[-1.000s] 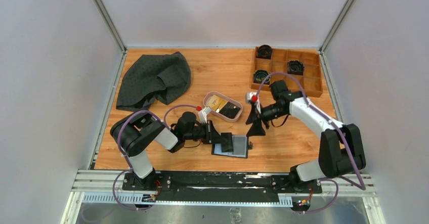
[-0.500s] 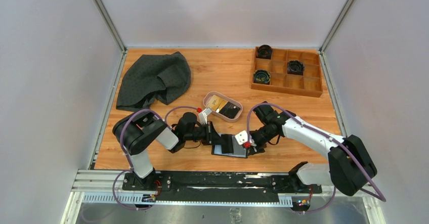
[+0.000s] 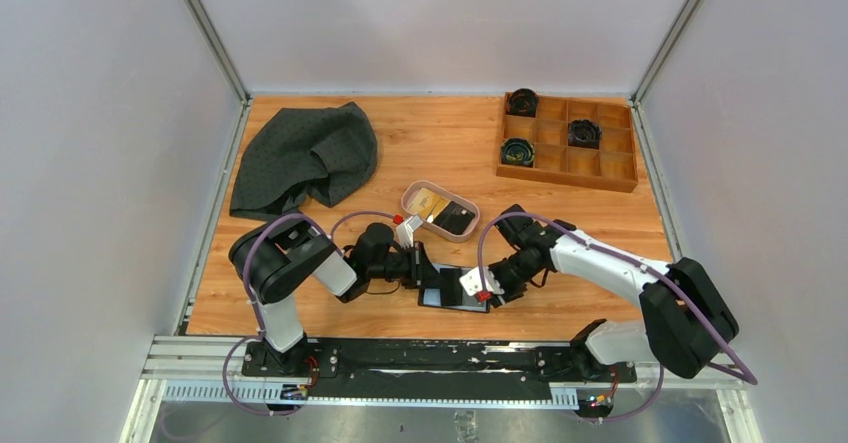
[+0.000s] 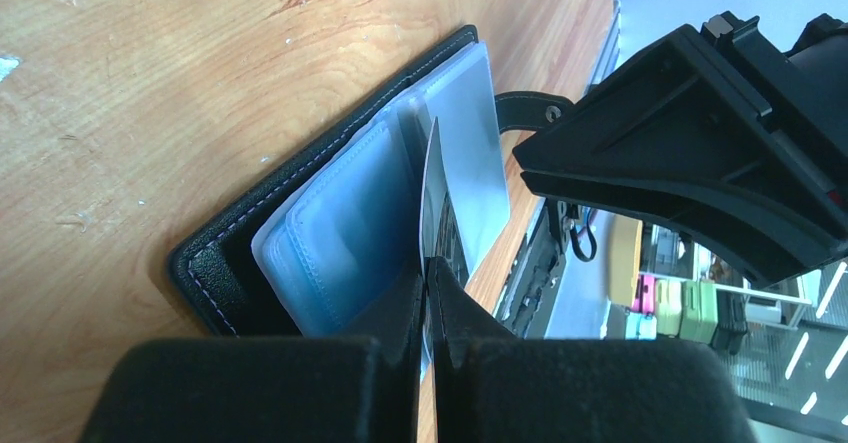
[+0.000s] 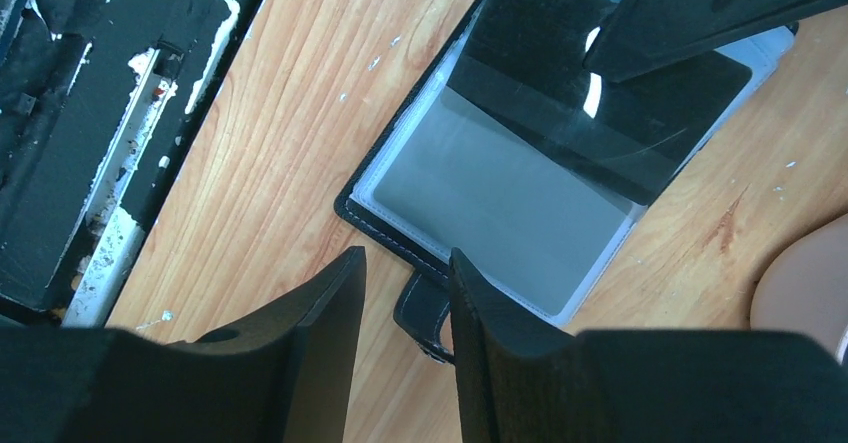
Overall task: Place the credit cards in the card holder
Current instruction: Insert the credit card into the card holder.
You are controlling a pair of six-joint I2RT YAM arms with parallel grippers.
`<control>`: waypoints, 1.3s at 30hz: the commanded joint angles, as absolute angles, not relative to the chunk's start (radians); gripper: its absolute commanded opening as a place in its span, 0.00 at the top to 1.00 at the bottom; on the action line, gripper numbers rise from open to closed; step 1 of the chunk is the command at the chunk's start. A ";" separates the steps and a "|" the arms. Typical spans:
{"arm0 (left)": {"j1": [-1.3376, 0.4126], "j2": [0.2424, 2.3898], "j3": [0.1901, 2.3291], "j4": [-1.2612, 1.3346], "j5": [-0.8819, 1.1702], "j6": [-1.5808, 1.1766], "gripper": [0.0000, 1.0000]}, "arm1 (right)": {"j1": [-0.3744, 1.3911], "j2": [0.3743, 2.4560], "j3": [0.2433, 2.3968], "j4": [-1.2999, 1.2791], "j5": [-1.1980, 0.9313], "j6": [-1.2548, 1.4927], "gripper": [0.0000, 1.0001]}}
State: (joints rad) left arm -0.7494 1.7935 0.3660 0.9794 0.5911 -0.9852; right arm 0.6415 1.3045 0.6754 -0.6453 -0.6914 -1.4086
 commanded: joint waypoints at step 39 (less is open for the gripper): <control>-0.751 1.770 0.411 0.601 0.592 -0.988 1.00 | 0.685 1.321 0.660 -0.635 -0.642 -1.411 0.62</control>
State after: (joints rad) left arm -0.7509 1.7630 0.4419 0.7498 0.6052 -1.0290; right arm 0.6674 1.3159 0.6746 -0.6262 -0.6495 -1.4109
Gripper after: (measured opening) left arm 0.007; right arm 0.380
